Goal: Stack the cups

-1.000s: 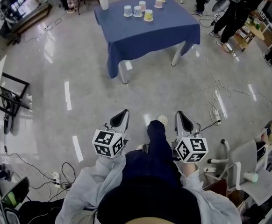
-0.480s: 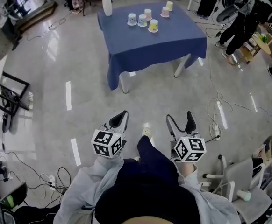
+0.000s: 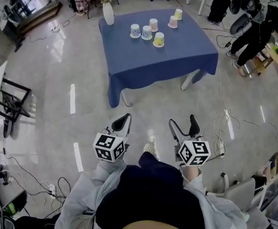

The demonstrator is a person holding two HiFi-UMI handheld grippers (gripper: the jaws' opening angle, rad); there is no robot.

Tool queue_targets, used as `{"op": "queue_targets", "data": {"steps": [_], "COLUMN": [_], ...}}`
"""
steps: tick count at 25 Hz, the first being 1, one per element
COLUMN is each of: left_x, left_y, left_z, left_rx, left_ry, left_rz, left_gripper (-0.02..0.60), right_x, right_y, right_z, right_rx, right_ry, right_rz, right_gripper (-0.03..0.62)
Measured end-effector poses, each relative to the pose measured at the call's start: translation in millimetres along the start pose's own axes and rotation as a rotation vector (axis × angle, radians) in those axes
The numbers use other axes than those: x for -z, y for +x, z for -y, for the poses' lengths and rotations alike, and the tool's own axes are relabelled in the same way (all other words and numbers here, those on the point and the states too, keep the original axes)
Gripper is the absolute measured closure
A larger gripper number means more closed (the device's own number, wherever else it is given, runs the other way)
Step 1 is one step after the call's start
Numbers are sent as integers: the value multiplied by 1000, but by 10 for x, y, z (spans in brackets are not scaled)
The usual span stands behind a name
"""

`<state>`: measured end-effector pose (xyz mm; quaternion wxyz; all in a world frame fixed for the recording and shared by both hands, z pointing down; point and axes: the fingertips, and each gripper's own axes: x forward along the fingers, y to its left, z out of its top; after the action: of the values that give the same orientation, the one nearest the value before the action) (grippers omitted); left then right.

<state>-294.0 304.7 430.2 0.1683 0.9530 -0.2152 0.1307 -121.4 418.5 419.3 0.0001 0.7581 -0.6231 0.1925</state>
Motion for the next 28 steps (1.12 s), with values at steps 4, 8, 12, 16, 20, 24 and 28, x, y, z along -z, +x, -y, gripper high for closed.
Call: {"op": "queue_targets", "data": {"steps": [4, 8, 12, 16, 20, 24, 28], "left_x": [-81, -170, -226, -174, -196, -246, -288], "left_y": [321, 528, 651, 659, 717, 864, 1083], "left_z": [-109, -200, -175, -227, -300, -356, -407], "left_rx": [-18, -42, -39, -56, -74, -72, -51], "left_ry": [-2, -7, -9, -16, -12, -12, -8], "left_rz": [-1, 13, 26, -2, -12, -16, -20], "left_gripper": [583, 583, 583, 583, 583, 583, 583], "right_x": [-92, -167, -242, -213, -192, -202, -269], "right_y": [327, 596, 763, 769, 778, 905, 1089], "right_z": [216, 310, 330, 343, 532, 635, 633], "right_rx": [-19, -64, -98, -107, -72, -66, -75], "right_ry": [-3, 4, -2, 53, 68, 84, 68], "right_rz": [-3, -7, -2, -10, -11, -13, -11], "right_gripper": [174, 174, 174, 174, 174, 174, 174]}}
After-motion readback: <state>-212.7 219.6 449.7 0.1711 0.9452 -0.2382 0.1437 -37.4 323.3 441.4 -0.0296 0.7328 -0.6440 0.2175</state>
